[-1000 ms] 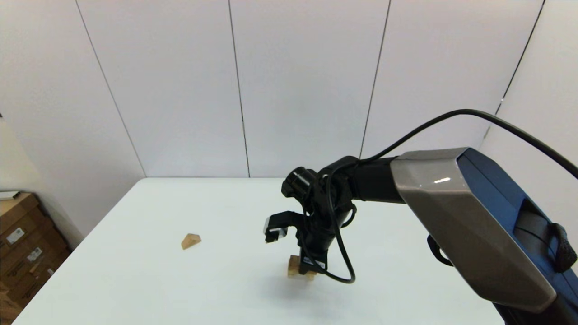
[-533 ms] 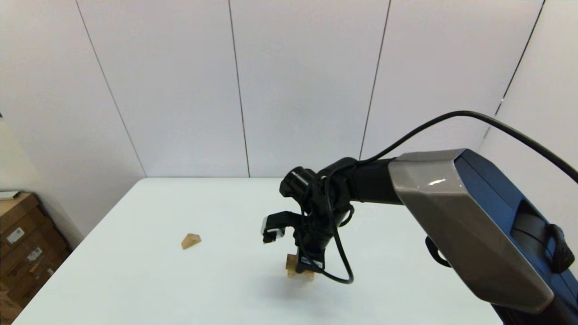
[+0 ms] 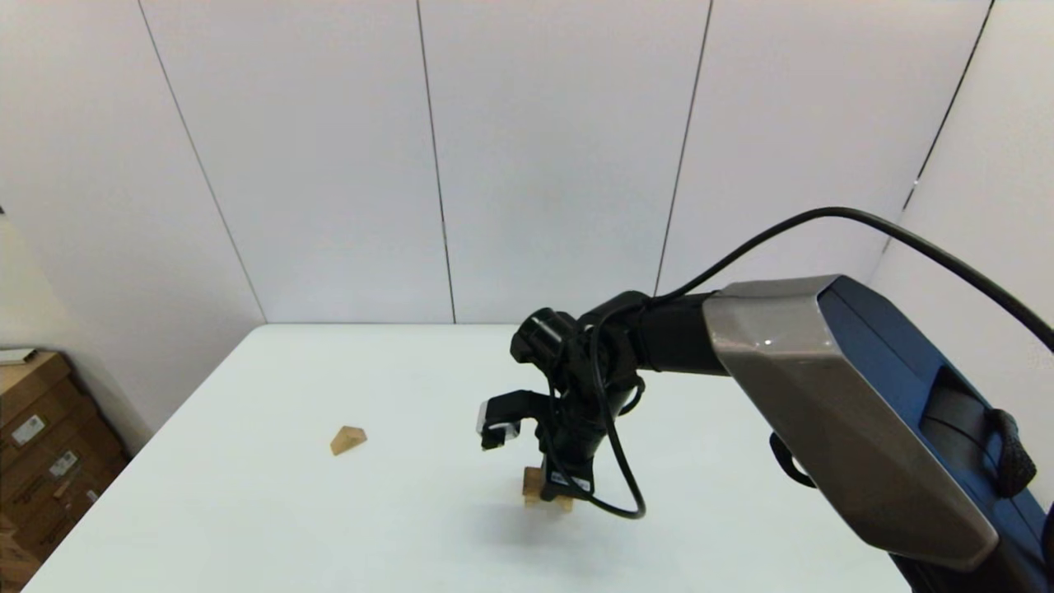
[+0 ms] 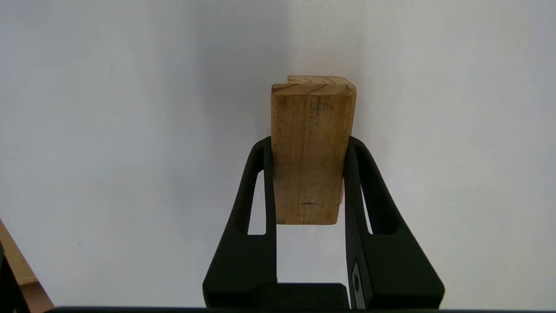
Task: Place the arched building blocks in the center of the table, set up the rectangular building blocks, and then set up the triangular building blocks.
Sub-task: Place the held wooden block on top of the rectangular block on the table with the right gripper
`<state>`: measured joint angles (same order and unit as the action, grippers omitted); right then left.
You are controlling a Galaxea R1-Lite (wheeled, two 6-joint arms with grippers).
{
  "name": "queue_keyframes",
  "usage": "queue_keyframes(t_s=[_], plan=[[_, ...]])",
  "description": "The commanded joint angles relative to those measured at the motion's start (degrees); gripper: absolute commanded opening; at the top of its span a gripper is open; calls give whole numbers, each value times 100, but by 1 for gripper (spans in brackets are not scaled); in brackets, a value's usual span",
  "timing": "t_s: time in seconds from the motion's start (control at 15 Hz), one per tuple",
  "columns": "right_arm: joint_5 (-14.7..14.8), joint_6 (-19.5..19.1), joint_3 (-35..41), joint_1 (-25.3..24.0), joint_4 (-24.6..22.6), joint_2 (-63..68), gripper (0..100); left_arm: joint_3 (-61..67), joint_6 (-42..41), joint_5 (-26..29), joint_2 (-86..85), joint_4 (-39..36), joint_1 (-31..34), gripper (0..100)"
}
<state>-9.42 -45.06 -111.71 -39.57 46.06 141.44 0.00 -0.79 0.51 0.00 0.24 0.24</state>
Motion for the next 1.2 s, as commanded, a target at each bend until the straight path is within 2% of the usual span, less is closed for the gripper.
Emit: queue_keyframes(t_s=[0.07,1.2], plan=[[-7,-30,1,11,26,-2,0,0,0,2,0,2,2,100],[11,-56,1,37,35,-11,0,0,0,2,0,2,2,100]])
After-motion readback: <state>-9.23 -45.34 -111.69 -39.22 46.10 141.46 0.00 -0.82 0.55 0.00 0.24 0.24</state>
